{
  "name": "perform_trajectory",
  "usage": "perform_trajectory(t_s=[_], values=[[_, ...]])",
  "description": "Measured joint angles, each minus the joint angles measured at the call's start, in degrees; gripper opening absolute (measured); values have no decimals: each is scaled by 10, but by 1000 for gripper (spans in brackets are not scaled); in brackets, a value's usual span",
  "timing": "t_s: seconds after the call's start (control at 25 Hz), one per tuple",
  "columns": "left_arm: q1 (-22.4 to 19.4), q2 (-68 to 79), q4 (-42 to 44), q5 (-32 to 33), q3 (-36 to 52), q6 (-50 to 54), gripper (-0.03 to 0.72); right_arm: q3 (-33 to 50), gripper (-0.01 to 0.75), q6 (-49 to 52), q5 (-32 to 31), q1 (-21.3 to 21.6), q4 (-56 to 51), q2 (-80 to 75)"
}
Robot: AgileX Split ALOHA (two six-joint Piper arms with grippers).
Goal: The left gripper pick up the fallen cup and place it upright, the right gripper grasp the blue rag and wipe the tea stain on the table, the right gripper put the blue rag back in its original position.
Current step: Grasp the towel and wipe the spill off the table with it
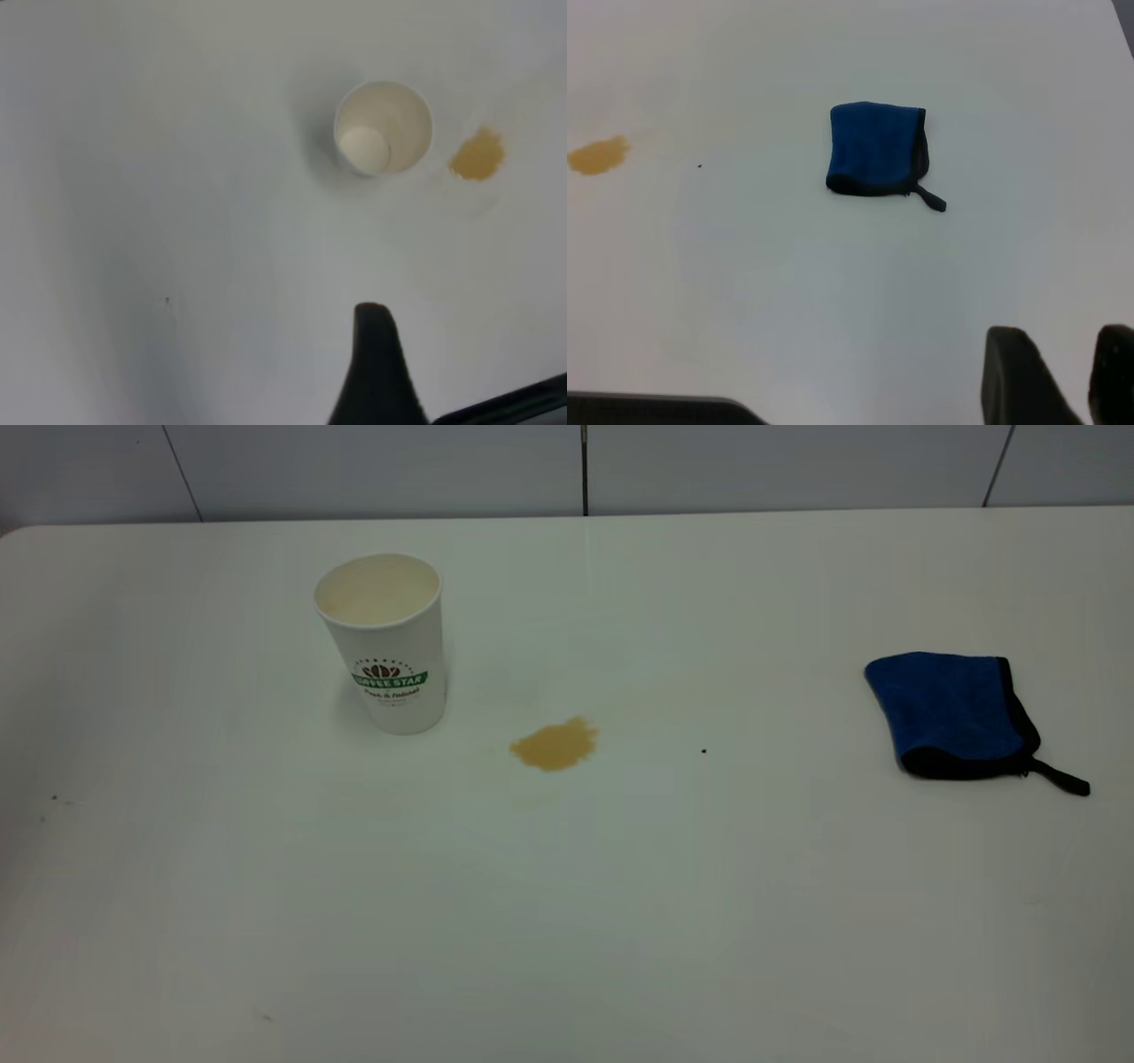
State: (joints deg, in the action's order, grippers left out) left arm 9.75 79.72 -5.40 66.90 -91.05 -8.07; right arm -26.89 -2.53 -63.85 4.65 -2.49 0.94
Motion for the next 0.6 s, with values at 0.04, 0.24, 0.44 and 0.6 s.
perform_trajectory(t_s=[0.04, 0.24, 0.44, 0.6], values=[[0, -21, 0, 0, 22, 2, 569, 0, 238, 0, 0, 0, 0, 0], [0, -132, 0, 0, 143, 5, 568, 0, 238, 0, 0, 0, 0, 0], [0, -243, 1, 0, 229, 10, 568, 0, 238, 0, 0, 0, 0, 0], [0, -326, 1, 0, 289, 39, 568, 0, 238, 0, 0, 0, 0, 0]])
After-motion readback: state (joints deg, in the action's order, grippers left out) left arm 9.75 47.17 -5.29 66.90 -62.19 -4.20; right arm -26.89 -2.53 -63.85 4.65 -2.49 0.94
